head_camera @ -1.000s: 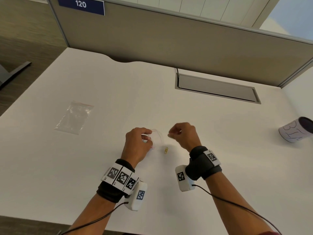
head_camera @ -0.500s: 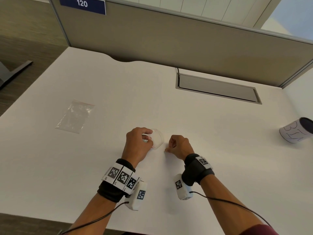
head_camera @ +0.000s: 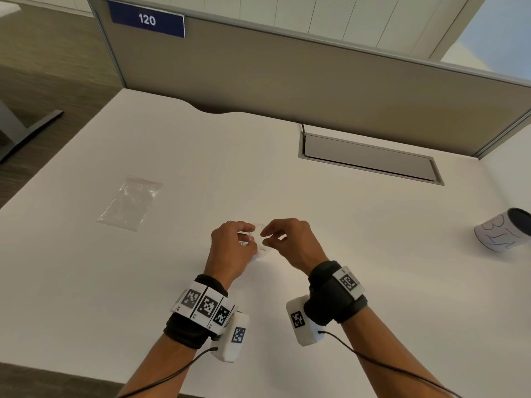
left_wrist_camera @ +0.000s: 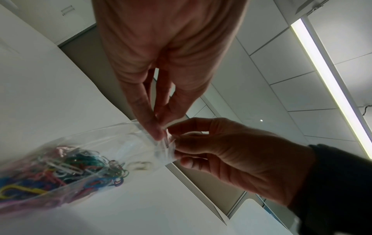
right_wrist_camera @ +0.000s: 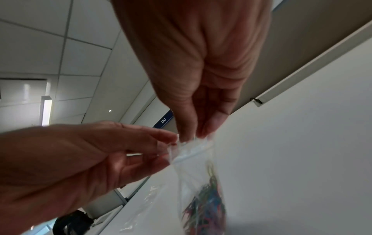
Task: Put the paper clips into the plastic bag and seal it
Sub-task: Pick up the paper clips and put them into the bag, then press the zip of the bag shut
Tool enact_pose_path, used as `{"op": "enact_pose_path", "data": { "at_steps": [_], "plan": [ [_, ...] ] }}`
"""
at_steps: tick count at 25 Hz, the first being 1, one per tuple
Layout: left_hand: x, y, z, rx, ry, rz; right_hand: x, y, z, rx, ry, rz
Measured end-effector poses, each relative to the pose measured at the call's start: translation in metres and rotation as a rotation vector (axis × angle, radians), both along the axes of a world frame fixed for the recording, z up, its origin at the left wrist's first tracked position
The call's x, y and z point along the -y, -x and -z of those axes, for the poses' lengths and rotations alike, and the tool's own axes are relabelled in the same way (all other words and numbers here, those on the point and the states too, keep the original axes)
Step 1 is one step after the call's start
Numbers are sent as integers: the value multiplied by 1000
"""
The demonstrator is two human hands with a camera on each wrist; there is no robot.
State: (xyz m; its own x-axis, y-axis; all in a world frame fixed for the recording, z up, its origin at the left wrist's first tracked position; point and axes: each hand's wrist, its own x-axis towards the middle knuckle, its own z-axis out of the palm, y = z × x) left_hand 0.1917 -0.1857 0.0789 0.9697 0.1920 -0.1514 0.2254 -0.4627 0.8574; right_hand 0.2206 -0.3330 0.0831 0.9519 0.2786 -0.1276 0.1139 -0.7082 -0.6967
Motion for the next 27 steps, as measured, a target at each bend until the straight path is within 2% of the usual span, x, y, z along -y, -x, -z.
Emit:
{"op": "enact_pose_path", "data": {
  "at_steps": [2,5,7,11,13,15,19,21,24,27],
  "plan": [
    [-2,0,1,6,0,-14,2,8,1,70,32,24],
    [-3,0,1,36,-22,-23,2,21,-1,-23,85,-128],
    [-3,-1,1,47,-27,-48,-2,27,1,-44,95,-166],
    [-2,-1,1,71,-14,-70,-4,22,5,124,79,-85],
    [-8,-4,-4,102,-68,8,1,16,-1,192,47,-71],
    [-18,-11,-10,109,-190,180,10,10,-11,217,32,-111],
    [-35,-24,-17,9,-415,538,32,0,-27,214,4,-182],
    [-38,-29,-11,64,-402,625,42,-5,-30,214,-2,-203],
    [-36,-35,-5,220,-304,648,59,-10,-32,208,20,-257],
    [-30,-34,-8,295,-251,692,72,-12,-32,191,75,-278]
  ]
}}
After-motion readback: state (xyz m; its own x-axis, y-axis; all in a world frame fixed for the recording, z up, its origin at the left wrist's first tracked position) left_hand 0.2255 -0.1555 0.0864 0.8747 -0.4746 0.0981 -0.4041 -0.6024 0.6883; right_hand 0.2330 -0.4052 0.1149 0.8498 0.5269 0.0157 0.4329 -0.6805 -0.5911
